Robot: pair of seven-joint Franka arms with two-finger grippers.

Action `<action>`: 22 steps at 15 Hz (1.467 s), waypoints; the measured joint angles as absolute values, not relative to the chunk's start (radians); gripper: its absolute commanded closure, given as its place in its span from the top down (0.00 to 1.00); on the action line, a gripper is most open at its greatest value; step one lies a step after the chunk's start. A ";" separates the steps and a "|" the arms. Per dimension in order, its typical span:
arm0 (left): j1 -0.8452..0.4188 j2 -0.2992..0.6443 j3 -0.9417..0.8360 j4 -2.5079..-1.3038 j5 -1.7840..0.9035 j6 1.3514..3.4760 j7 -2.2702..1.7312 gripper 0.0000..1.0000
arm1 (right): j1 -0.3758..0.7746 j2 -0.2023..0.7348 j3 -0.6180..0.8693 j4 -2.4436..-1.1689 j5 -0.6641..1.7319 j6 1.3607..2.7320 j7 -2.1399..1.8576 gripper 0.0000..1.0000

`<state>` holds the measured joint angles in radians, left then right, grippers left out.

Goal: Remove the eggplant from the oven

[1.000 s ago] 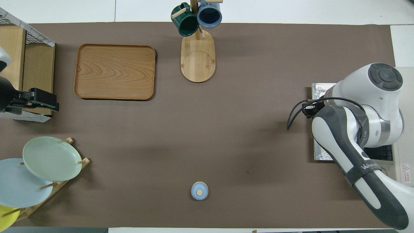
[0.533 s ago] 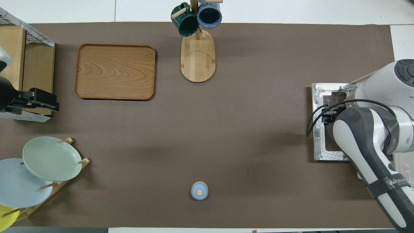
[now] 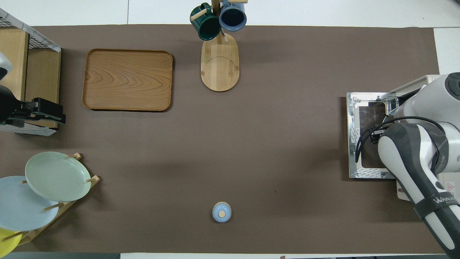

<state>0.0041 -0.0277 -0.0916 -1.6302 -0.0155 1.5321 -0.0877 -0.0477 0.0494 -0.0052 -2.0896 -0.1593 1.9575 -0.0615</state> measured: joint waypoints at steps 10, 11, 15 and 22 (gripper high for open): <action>0.004 -0.028 -0.092 -1.630 -0.015 1.532 -0.089 1.00 | -0.073 0.034 -0.005 -2.161 -0.177 2.063 -0.143 0.06; 0.004 -0.028 -0.092 -1.630 -0.015 1.532 -0.089 1.00 | -0.073 0.033 -0.005 -2.163 -0.177 2.064 -0.143 0.00; 0.005 -0.028 -0.091 -1.630 -0.015 1.533 -0.089 1.00 | -0.071 0.019 0.000 -2.166 -0.201 2.064 -0.143 0.00; 0.015 -0.028 -0.088 -1.630 -0.015 1.535 -0.089 1.00 | 0.089 0.017 0.007 -2.101 -0.278 1.961 -0.048 0.00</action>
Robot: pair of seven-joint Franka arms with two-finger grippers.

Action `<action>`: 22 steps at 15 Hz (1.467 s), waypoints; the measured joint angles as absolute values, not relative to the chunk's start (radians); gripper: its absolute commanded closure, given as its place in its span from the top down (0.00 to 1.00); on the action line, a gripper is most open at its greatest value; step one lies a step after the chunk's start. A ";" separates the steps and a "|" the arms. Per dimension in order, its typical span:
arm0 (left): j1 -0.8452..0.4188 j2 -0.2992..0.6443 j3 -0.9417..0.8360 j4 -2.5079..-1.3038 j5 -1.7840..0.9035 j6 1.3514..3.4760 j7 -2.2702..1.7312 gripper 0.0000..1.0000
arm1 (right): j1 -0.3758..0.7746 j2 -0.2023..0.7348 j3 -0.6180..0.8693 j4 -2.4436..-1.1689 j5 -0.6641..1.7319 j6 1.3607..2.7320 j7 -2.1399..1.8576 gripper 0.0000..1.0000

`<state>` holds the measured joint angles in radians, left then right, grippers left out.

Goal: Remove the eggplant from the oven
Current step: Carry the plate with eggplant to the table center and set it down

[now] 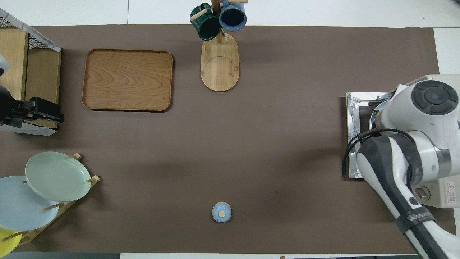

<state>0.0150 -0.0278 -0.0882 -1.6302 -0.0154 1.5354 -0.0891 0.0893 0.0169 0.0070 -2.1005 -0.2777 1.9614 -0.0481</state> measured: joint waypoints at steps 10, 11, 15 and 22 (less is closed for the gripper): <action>0.030 -0.028 -0.087 -1.630 -0.015 1.551 -0.089 1.00 | 0.475 0.122 0.022 -1.806 -0.211 1.784 0.430 0.00; 0.030 -0.028 -0.087 -1.630 -0.015 1.554 -0.089 1.00 | 0.518 0.162 0.024 -1.755 -0.203 1.766 0.494 0.00; 0.031 -0.028 -0.087 -1.630 -0.015 1.558 -0.089 1.00 | 0.689 0.457 0.029 -1.406 -0.202 1.671 0.751 0.00; 0.045 -0.028 -0.087 -1.630 -0.015 1.578 -0.089 1.00 | 0.726 0.605 0.035 -1.246 -0.136 1.743 0.861 0.00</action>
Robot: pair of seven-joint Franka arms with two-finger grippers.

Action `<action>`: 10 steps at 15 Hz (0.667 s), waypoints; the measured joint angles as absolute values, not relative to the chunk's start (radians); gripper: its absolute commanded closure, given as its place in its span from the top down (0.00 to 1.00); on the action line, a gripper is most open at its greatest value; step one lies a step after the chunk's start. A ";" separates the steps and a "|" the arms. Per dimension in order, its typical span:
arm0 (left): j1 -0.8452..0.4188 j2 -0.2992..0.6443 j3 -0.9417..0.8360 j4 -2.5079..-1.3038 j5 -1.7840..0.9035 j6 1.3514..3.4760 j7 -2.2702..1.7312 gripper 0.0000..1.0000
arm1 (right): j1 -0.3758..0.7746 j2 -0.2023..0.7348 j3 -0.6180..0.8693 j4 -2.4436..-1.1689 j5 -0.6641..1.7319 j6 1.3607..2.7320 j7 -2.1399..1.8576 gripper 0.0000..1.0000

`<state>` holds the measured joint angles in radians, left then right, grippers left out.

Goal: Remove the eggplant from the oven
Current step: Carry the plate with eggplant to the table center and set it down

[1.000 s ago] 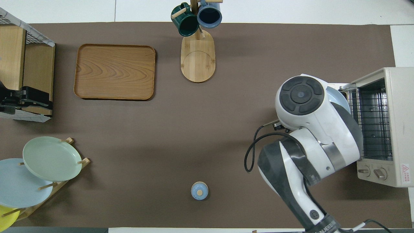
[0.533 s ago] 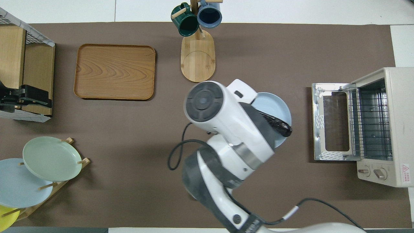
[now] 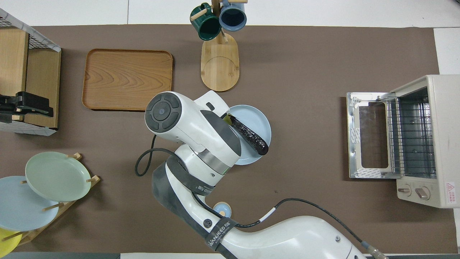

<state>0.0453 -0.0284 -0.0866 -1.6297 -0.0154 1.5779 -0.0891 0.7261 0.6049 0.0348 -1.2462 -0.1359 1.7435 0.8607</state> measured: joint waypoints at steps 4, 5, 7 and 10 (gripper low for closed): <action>0.045 -0.028 -0.087 -1.630 -0.015 1.582 -0.089 1.00 | 0.768 0.609 0.046 -1.298 -0.134 1.815 0.898 0.00; 0.045 -0.028 -0.087 -1.630 -0.015 1.583 -0.089 1.00 | 0.781 0.613 0.046 -1.308 -0.134 1.823 0.912 0.00; 0.045 -0.028 -0.087 -1.630 -0.015 1.584 -0.089 1.00 | 0.792 0.619 0.046 -1.325 -0.134 1.832 0.920 0.00; 0.045 -0.028 -0.087 -1.630 -0.015 1.589 -0.089 1.00 | 0.787 0.621 0.046 -1.380 -0.134 1.937 0.920 0.00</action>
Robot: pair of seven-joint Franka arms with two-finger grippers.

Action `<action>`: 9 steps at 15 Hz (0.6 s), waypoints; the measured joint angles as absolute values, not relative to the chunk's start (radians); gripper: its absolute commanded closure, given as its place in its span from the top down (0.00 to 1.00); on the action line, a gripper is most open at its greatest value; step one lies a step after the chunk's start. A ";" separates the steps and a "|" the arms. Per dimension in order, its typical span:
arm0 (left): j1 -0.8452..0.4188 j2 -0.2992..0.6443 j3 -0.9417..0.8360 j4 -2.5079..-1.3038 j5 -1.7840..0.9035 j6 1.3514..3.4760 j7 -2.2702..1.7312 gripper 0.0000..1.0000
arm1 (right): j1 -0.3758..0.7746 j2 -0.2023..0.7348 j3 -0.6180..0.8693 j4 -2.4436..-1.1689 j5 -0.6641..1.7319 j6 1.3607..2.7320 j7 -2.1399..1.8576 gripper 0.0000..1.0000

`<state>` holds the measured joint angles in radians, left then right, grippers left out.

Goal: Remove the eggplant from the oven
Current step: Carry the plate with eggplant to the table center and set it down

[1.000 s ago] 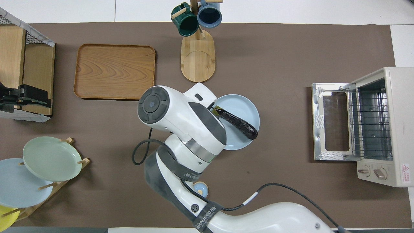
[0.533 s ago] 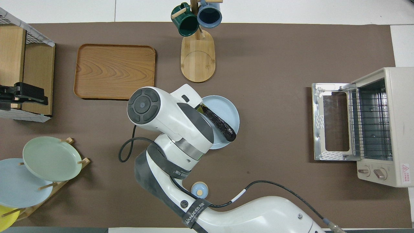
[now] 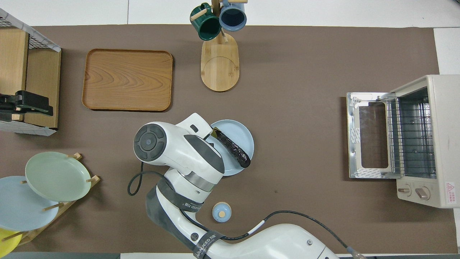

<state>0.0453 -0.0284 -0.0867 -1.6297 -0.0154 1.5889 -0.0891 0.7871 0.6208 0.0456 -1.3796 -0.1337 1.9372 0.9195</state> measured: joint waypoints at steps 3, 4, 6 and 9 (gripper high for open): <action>0.045 -0.028 -0.087 -1.630 -0.015 1.592 -0.089 1.00 | 0.784 0.621 0.045 -1.447 -0.134 2.030 0.920 0.00; 0.045 -0.028 -0.087 -1.630 -0.015 1.593 -0.089 1.00 | 0.782 0.621 0.045 -1.449 -0.134 2.033 0.921 0.06; 0.045 -0.028 -0.087 -1.630 -0.015 1.593 -0.090 1.00 | 0.770 0.617 0.045 -1.450 -0.134 2.035 0.921 0.23; 0.045 -0.028 -0.087 -1.630 -0.015 1.593 -0.090 1.00 | 0.752 0.612 0.044 -1.449 -0.134 2.056 0.921 0.31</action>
<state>0.0454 -0.0284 -0.0867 -1.6297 -0.0154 1.5932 -0.0902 0.7519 0.6123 0.0440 -1.4490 -0.1339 2.0562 0.9210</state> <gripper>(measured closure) 0.000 0.802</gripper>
